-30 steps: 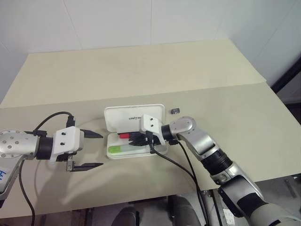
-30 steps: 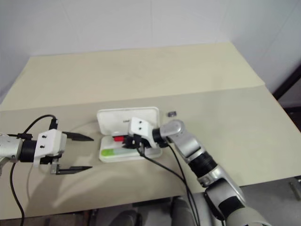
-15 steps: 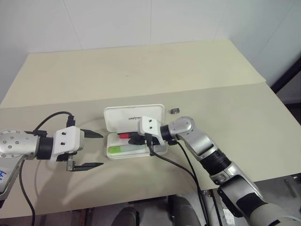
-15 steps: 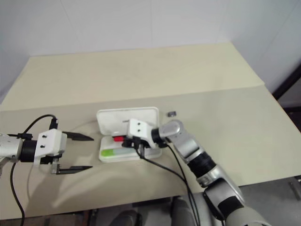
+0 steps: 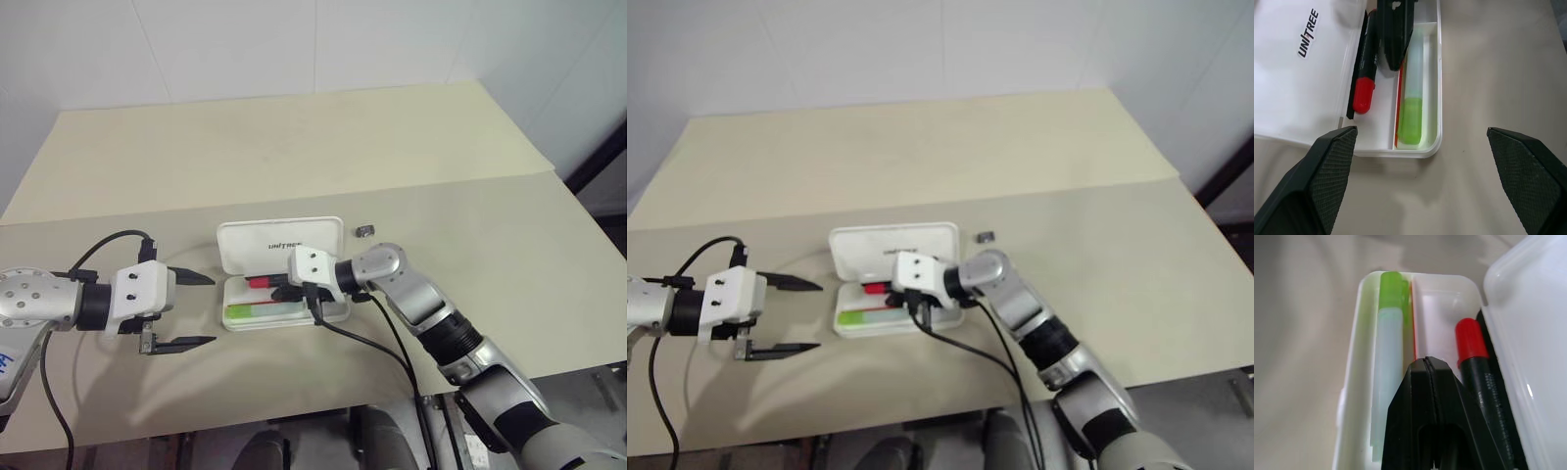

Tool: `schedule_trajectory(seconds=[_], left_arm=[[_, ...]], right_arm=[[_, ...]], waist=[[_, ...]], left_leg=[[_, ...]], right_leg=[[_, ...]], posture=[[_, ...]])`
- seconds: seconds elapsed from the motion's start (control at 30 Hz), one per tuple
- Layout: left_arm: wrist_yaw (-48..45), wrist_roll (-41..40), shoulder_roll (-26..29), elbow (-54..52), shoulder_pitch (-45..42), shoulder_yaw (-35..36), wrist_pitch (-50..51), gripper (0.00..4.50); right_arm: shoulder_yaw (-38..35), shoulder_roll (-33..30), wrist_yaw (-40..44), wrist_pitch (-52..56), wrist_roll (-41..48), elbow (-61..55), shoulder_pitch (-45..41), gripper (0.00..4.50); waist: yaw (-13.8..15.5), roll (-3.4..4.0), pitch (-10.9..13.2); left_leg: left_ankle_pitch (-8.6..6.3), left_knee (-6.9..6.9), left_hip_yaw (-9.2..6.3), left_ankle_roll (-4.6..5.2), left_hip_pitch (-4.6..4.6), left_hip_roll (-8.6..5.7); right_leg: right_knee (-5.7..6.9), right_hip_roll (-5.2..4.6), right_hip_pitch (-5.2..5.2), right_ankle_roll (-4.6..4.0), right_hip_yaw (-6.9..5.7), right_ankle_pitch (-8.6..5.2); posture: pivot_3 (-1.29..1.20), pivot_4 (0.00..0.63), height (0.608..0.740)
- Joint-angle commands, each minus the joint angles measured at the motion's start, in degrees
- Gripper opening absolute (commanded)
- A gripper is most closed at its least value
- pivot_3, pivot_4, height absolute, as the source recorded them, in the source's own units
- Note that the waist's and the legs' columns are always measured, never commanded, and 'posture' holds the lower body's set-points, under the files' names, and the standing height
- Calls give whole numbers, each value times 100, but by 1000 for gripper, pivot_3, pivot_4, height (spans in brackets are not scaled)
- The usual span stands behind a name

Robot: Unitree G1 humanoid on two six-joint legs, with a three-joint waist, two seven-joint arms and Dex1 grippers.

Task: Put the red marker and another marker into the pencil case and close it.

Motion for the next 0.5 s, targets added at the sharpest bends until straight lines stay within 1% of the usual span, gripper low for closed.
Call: schedule_trajectory(seconds=[0.03,0.33,0.5], left_arm=[[38,-10,-20,-125,-92,5,-34,4500],[6,-12,-5,-64,-159,-34,-55,4500],[-10,-20,3,-75,-127,-12,-54,4500]], right_arm=[[-64,-5,53,118,146,-402,-15,25],[-9,-52,146,325,217,-644,95,25],[-99,38,42,354,254,-563,28,25]], waist=[[-2,0,0],[2,0,0],[-1,0,0]], left_leg=[[0,0,0,0,0,0],[0,0,0,0,0,0],[0,0,1,0,0,1]], right_leg=[[0,0,0,0,0,0],[1,0,-1,0,0,0],[1,0,-1,0,0,0]], posture=[[0,150,740],[0,150,740],[0,150,740]])
